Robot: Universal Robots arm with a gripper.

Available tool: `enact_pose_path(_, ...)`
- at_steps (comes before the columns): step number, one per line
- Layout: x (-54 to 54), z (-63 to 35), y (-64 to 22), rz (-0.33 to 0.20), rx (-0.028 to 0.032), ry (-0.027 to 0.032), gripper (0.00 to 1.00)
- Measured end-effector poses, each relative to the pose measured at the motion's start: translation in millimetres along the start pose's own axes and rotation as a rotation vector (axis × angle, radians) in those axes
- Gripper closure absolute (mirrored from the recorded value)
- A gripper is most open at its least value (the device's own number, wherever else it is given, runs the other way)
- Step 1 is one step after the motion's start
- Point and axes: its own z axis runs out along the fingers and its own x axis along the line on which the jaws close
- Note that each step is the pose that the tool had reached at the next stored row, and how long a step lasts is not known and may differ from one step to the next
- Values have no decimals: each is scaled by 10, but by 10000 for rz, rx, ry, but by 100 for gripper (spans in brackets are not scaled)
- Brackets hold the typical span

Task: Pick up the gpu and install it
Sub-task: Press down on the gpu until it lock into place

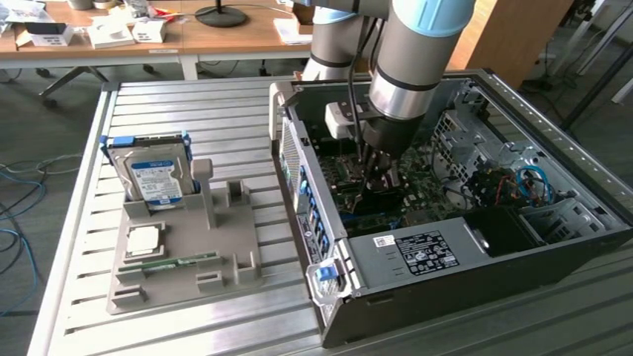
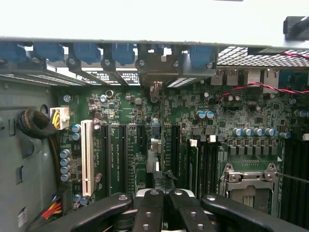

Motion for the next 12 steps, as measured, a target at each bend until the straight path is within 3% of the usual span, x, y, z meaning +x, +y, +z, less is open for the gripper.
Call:
enact_pose_path(4,-3,-42,0,1,16,-32,89)
enact_pose_path(12,-9,-217,-2,0,5,-8,89)
